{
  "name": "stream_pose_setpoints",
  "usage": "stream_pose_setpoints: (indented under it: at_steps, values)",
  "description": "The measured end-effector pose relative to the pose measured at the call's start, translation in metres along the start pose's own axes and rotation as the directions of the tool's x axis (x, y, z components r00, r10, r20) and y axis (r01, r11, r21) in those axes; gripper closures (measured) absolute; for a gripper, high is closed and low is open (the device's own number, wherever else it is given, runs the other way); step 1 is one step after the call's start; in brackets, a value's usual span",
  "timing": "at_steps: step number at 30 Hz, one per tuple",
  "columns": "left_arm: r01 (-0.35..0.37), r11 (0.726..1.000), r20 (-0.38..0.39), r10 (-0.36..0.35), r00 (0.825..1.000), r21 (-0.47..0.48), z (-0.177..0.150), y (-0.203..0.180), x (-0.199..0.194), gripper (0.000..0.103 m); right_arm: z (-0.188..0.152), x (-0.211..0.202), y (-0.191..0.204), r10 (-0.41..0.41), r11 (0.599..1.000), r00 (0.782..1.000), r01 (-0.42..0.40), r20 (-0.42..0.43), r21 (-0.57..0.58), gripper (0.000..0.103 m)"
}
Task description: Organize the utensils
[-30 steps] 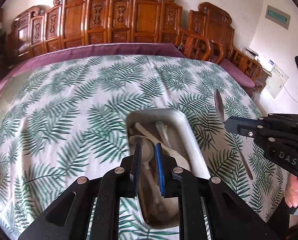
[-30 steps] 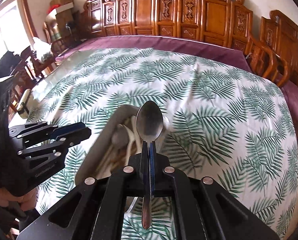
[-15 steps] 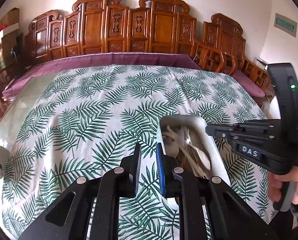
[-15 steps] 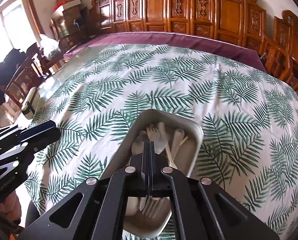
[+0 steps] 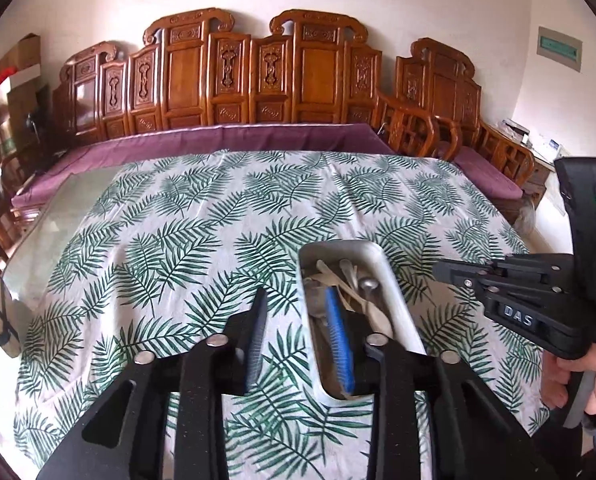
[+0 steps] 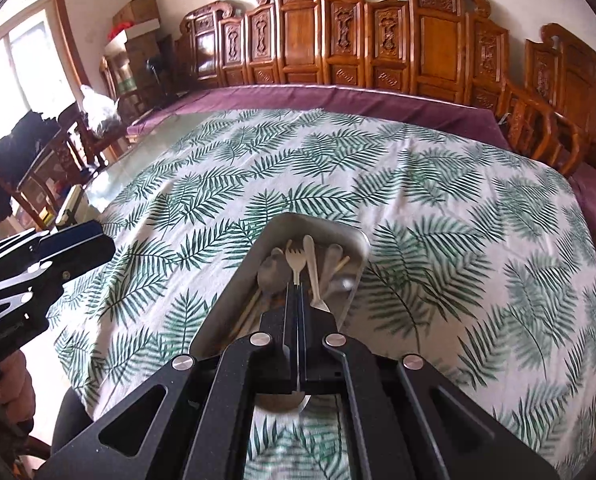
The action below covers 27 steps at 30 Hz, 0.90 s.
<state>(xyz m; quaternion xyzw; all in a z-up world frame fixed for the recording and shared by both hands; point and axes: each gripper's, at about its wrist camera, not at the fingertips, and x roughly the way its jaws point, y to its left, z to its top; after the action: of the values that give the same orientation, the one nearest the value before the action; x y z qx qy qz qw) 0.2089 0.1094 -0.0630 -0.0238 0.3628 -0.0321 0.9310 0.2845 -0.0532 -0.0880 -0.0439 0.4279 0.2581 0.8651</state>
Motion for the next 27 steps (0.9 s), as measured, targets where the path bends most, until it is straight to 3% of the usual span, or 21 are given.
stream_pose_setpoints:
  at_steps: [2,4,6,7,12,15,27]
  values:
    - [0.006,1.0,0.017,-0.007,1.0,0.008,-0.002,-0.009,-0.011,0.055,-0.012,-0.019,-0.002,-0.008,1.0,1.0,0.008,0.02,0.008,0.096]
    - [0.009,1.0,0.031,-0.009,0.999,0.011,-0.005,-0.019,-0.021,0.04,-0.023,-0.033,-0.003,-0.02,1.0,0.999,0.019,0.036,0.016,0.079]
    - [0.008,1.0,0.046,-0.009,0.999,0.014,-0.008,-0.027,-0.03,0.027,-0.035,-0.053,-0.004,-0.034,0.999,0.997,0.032,0.067,0.028,0.051]
    - [0.011,1.0,0.064,-0.012,0.998,0.015,-0.01,-0.032,-0.037,0.021,-0.04,-0.061,-0.005,-0.043,0.999,0.996,0.041,0.081,0.032,0.046]
    - [0.007,1.0,0.108,-0.008,0.994,0.014,-0.02,-0.052,-0.062,0.009,-0.063,-0.104,-0.009,-0.1,0.994,0.982,0.093,0.16,0.054,0.013]
    - [0.002,1.0,0.117,-0.003,0.993,0.01,-0.028,-0.06,-0.072,0.008,-0.077,-0.128,-0.012,-0.14,0.989,0.969,0.127,0.202,0.074,0.002]
    - [-0.026,1.0,0.159,0.023,0.987,0.017,-0.043,-0.085,-0.125,0.008,-0.117,-0.2,-0.022,-0.256,0.962,0.92,0.213,0.297,0.17,0.003]
